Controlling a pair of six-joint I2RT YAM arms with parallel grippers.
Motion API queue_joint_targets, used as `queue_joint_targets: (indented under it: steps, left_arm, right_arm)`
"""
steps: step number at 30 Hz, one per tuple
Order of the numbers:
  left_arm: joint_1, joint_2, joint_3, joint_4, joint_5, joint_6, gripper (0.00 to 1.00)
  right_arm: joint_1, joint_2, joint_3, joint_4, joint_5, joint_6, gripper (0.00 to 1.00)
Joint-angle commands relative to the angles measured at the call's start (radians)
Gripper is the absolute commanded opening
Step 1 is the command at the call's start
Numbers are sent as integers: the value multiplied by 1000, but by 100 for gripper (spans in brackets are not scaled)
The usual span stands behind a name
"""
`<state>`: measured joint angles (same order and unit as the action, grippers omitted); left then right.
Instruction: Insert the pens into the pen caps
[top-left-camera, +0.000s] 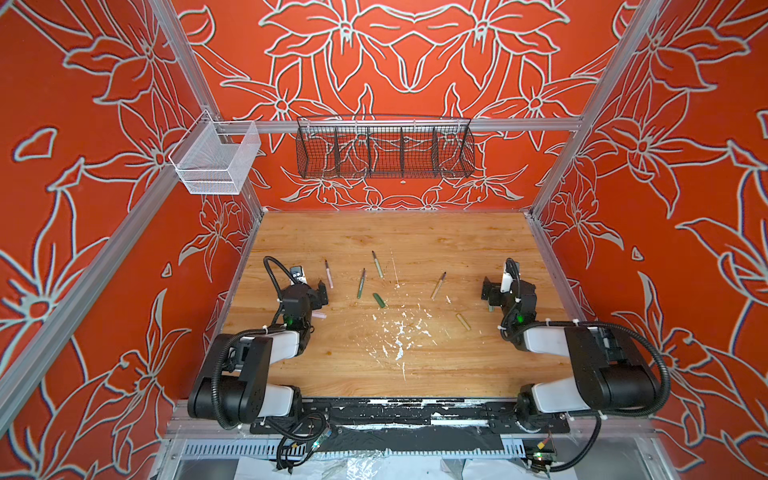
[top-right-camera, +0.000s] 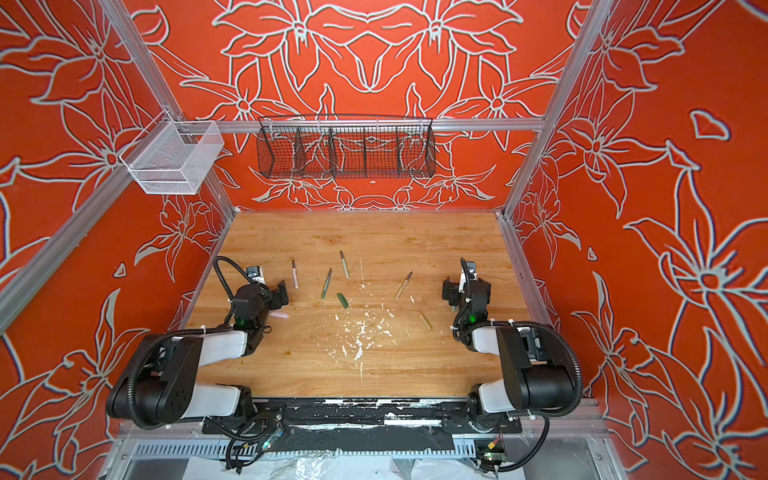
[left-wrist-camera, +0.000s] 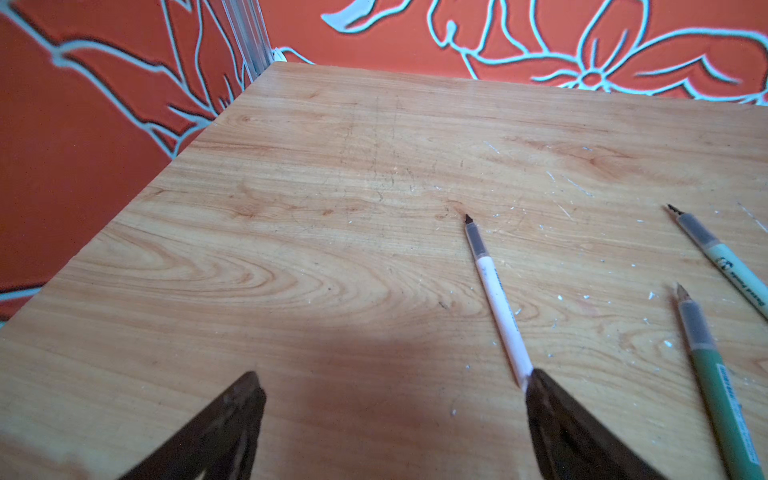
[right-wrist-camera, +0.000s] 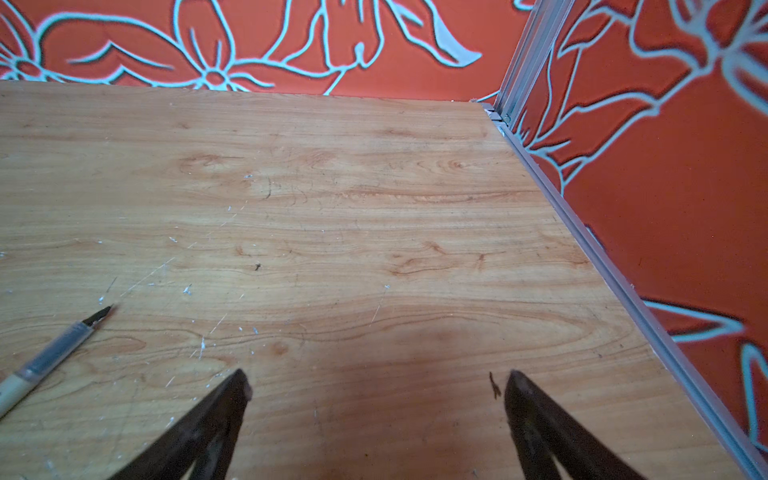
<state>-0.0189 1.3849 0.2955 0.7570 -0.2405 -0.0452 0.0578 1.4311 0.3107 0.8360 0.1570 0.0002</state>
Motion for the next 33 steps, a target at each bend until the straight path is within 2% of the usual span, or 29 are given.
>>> queue_joint_targets:
  steps: [1,16,17,19,21,24,26,27,28,29,30,31,33]
  left_arm:
    - [2,9,9,13,7,2,96]
    - [2,5,5,25,3,5,96]
    - [-1,-10,16,0,-9,5,96]
    - [-3,-108,85,-201,8,11,96]
    - [-3,-198,172,-372,-1,10,96]
    - [-3,-311,297,-553,16,-36,96]
    - [-3,-364,405,-688,-6,-145,96]
    - [-3,-387,476,-805,-35,-245,96]
    - [-2,-407,544,-939,-65,-348,96]
    - [3,-438,614,-1039,-68,-398,96]
    - [6,-454,647,-1061,-33,-366,96]
    - [7,-475,659,-1069,-23,-387,96]
    - [28,-517,649,-1018,78,-435,96]
  right_arm:
    - [-2,0,-5,23,14,3,97]
    - [-2,0,-3,19,18,10,97]
    - [-3,-2,-5,19,18,9,97]
    - [-1,-10,-4,29,54,16,97]
    - [1,-93,69,-190,126,41,97]
    - [4,-200,262,-553,180,77,97]
    - [4,-251,412,-823,199,191,97]
    - [1,-264,490,-968,197,269,97]
    - [0,-271,550,-1047,180,310,97]
    - [-2,-282,591,-1119,169,382,97]
    - [-4,-297,600,-1154,164,458,98]
    - [-14,-312,599,-1165,113,506,96]
    - [-24,-333,609,-1180,-15,500,83]
